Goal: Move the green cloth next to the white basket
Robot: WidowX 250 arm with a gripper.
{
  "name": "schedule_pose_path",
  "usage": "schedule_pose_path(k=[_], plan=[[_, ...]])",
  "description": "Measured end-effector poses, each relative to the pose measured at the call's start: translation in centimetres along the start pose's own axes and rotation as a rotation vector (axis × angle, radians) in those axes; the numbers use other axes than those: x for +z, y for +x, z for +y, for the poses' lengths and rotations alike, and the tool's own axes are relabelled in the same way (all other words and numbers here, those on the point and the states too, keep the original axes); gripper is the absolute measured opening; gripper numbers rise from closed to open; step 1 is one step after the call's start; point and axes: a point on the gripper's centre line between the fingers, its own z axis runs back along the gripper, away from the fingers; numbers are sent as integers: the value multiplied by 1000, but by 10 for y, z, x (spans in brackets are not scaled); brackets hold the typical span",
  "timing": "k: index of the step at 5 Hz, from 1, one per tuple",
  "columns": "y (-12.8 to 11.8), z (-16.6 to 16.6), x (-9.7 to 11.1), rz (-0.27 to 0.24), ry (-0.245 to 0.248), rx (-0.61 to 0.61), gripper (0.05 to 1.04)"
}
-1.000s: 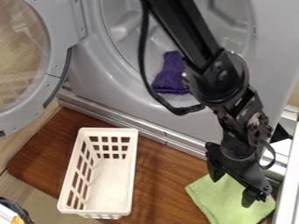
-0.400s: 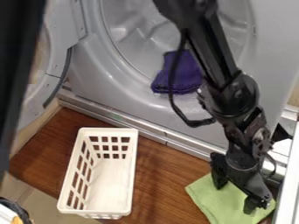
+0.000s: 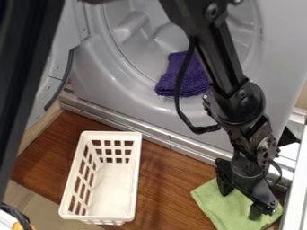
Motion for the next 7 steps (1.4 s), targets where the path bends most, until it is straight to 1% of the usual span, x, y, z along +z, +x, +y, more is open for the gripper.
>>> schedule_pose_path(k=[1, 3, 4, 5, 6, 7], plan=[[-8, 3, 0, 0, 15, 4, 999], [-44, 26, 7, 45, 91, 80, 1000], [-55, 38, 9, 53, 107, 117, 1000], [-66, 58, 13, 65, 135, 188, 1000], [-75, 75, 15, 70, 136, 271, 1000], [-93, 91, 22, 96, 155, 345, 1000]])
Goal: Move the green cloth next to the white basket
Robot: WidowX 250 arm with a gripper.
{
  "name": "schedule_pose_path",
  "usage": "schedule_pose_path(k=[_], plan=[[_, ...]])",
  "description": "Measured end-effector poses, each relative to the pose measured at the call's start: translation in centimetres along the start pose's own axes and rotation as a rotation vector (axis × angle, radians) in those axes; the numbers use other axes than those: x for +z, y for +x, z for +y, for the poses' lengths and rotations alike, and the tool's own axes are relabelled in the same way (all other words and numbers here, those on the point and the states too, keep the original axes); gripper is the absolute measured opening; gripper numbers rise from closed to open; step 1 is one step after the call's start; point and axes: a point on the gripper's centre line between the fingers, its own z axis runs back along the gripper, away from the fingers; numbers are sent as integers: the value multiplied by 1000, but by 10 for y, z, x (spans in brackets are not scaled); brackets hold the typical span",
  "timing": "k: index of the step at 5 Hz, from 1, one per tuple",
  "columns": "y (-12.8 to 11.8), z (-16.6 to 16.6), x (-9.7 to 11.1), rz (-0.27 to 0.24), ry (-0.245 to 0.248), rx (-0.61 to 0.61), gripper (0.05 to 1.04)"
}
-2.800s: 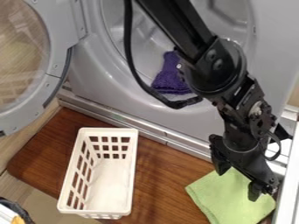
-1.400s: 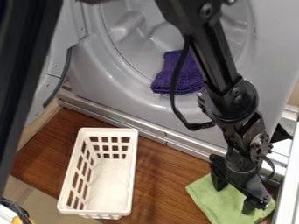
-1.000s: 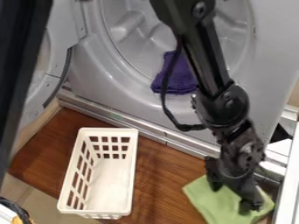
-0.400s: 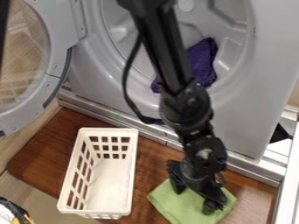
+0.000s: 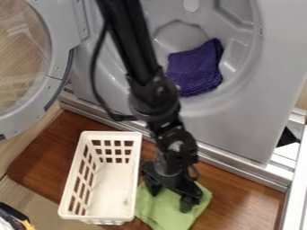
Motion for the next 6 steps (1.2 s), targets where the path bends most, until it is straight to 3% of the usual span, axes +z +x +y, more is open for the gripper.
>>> schedule_pose_path(k=[6], plan=[[-22, 71, 1, 80, 73, 272, 999]])
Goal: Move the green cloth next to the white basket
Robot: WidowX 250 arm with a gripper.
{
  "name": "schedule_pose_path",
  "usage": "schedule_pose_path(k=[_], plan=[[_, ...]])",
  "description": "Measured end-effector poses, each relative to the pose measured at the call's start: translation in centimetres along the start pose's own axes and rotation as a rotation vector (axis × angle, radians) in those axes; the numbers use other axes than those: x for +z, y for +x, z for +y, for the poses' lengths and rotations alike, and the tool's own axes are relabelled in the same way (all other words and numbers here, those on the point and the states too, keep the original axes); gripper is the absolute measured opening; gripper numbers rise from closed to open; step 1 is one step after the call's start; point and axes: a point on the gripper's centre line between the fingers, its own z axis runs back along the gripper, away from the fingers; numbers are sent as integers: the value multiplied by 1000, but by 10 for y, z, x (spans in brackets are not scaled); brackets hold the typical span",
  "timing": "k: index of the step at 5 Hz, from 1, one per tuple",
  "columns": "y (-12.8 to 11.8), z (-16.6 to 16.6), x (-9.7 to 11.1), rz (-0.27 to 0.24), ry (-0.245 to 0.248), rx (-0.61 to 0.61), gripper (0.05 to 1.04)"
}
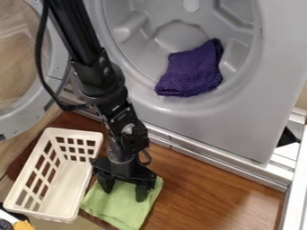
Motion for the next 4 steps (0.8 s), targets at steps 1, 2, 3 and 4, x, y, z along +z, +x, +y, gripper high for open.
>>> schedule_pose_path(k=[1, 2, 3, 4], plan=[[0, -11, 1, -2, -20, -20, 999], [5, -28, 12, -45, -49, -87, 998], [10, -41, 27, -96, -77, -136, 998], [7, -39, 44, -129, -56, -152, 998]])
